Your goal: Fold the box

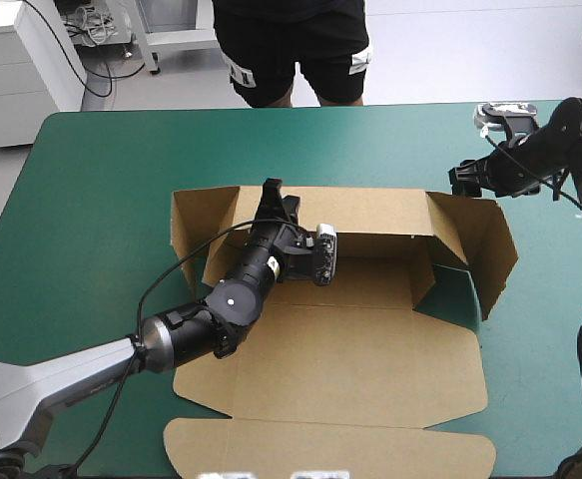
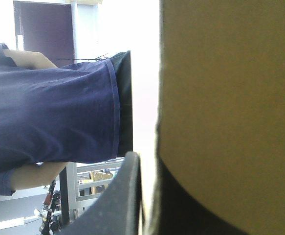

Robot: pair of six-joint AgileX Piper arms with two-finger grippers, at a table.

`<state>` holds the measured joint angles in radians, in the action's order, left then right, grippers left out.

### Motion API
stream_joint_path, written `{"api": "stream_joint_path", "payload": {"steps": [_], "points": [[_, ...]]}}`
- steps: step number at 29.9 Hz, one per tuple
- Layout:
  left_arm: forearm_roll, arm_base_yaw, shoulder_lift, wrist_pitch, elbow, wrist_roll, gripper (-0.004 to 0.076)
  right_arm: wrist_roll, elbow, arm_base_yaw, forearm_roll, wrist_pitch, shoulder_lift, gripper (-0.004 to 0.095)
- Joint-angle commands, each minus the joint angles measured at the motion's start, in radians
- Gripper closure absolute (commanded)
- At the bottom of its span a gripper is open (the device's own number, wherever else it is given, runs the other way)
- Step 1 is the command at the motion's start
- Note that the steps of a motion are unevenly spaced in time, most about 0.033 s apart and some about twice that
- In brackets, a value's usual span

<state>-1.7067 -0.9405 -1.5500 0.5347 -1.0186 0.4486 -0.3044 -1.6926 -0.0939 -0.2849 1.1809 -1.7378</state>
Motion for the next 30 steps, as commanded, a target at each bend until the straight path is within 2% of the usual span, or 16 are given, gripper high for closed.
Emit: {"api": "stream_joint_path", "payload": {"steps": [1,5,21,24,30], "points": [[0.001,-0.006,0.034,-0.008,-0.016,0.007,0.0731,-0.004,-0.025,-0.002,-0.018,-0.013,0.059,0.024],[0.003,-0.006,0.034,0.022,-0.016,0.014,0.0731,-0.021,0.032,-0.002,-0.03,-0.015,0.097,0.0239],[0.014,-0.006,0.034,0.022,-0.016,0.014,0.0732,-0.088,0.364,-0.002,-0.039,-0.117,0.315,0.024],[0.014,-0.006,0.034,0.022,-0.016,0.014,0.0731,-0.131,0.437,-0.002,-0.089,-0.151,0.346,0.024],[0.018,-0.006,0.034,0.022,-0.016,0.014,0.0731,-0.292,0.593,-0.002,-0.292,-0.268,0.421,0.0239]]}}
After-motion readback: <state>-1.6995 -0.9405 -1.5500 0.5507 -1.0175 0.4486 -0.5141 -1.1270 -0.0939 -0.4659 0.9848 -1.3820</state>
